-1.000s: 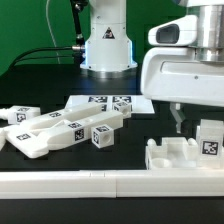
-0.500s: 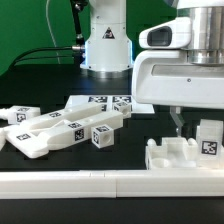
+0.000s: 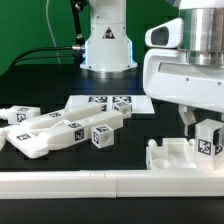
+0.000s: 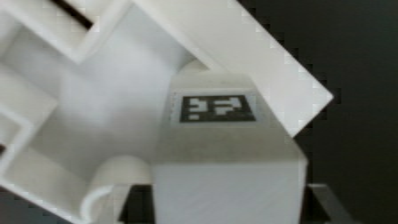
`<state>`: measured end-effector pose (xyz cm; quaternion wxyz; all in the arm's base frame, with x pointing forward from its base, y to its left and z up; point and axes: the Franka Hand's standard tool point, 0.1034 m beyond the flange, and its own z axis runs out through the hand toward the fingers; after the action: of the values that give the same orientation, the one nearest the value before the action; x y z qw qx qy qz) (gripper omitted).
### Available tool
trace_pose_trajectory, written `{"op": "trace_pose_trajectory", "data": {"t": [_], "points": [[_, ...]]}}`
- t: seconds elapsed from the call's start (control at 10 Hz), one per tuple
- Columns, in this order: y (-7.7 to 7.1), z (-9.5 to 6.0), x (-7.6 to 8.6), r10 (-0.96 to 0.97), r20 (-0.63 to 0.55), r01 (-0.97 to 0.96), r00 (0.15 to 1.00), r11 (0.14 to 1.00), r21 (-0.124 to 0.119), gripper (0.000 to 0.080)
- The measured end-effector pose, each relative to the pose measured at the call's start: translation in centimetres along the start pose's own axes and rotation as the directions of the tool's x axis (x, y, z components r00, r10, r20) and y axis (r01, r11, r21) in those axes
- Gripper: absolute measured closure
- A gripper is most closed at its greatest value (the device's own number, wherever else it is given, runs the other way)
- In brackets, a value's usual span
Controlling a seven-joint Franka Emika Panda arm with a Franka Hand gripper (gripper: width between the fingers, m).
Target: Assemble chair
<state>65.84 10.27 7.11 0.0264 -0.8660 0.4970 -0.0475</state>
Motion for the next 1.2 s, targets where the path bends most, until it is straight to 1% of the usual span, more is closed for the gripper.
{"op": "trace_pose_trajectory", "data": {"t": [0.1,0.2,0.3,0.4,0.5,0.6,0.7,0.8,0.9,1.0,1.1,1.2], "points": [[0.2,0.0,-0.1,0.194,0.014,-0.194,0.981,0.981,-0.010,0.0515],[0.3,0.0,-0.2,0.339,0.025,-0.339,0.940,0.941,-0.016,0.0515],[0.4,0.0,-0.1,0.495,0.040,-0.494,0.868,0.869,-0.027,0.0515],[0.5,0.0,-0.1,0.592,0.067,-0.591,0.803,0.806,-0.037,0.0515],[0.6,0.0,0.0,0.649,0.073,-0.647,0.758,0.761,-0.045,0.0514],[0.8,0.0,0.1,0.701,0.066,-0.699,0.710,0.713,-0.060,0.0514],[1.0,0.0,0.3,0.745,0.056,-0.742,0.665,0.667,-0.063,0.0514],[1.1,0.0,0.4,0.766,0.051,-0.763,0.641,0.643,-0.065,0.0462],[1.1,0.1,0.3,0.759,0.050,-0.756,0.649,0.651,-0.066,0.0462],[1.2,-0.1,0.5,0.738,0.052,-0.736,0.672,0.674,-0.062,0.0314],[1.5,-0.7,1.4,0.696,0.057,-0.694,0.716,0.718,-0.051,0.0314],[2.2,-1.9,3.1,0.657,0.062,-0.656,0.751,0.754,-0.034,0.0183]]}}
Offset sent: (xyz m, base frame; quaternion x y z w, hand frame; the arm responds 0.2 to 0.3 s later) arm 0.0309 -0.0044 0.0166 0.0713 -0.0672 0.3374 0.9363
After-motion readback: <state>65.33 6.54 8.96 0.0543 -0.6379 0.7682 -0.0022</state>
